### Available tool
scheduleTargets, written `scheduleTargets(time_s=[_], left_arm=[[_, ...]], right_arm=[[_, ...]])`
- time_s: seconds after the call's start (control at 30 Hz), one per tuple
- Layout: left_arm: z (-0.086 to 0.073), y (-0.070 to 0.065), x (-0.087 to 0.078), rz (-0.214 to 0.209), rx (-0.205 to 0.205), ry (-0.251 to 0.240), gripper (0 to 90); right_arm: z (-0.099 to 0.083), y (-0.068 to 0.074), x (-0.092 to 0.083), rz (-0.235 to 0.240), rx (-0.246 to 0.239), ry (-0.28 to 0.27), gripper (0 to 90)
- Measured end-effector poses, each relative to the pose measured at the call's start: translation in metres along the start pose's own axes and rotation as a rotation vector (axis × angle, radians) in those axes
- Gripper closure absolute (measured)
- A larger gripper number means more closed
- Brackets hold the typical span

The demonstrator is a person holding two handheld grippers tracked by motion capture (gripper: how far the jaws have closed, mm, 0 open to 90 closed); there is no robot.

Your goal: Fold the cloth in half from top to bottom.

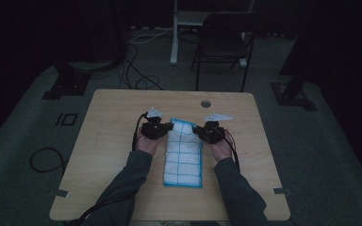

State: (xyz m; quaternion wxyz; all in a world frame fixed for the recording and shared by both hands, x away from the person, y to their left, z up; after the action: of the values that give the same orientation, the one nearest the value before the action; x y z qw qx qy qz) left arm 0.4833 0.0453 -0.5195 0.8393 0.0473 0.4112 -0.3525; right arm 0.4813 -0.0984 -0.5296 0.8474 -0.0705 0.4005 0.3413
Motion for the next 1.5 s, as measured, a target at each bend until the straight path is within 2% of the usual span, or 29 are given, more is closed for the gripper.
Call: scheduleTargets(time_s=[0.17, 0.43, 0.77, 1.03, 1.5], left_arm=[[-0.006, -0.005, -0.008, -0.011, 0.005, -0.013, 86.9], [-0.019, -0.014, -0.021, -0.032, 0.000, -0.034, 86.7], [-0.037, -0.026, -0.033, -0.054, 0.008, -0.050, 86.4], [-0.055, -0.035, -0.036, -0.069, 0.011, -0.051, 86.4], [-0.070, -0.045, -0.039, -0.085, 0.008, -0.052, 86.2]], right_arm=[[-0.004, 0.006, -0.005, 0.005, -0.011, -0.008, 85.1], [-0.012, 0.025, -0.019, 0.031, -0.039, -0.034, 85.1], [-0.026, 0.042, -0.029, 0.049, -0.059, -0.046, 85.1], [-0.039, 0.050, -0.031, 0.063, -0.061, -0.043, 85.0], [-0.056, 0.057, -0.031, 0.078, -0.060, -0.039, 85.0]])
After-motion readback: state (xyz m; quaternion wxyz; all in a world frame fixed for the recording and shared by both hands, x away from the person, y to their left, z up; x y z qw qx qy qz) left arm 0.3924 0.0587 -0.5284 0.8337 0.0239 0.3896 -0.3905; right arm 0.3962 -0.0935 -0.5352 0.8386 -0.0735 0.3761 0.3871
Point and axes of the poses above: each handheld gripper's, and its own axes: x roughly forward along the jaws, z roughly out of its top, y roughly to its left, the point moved 9 cm from there along x, roughly forward along the jaws, and after that the axes turned 14 degrees about y, right-handed, at the moved point
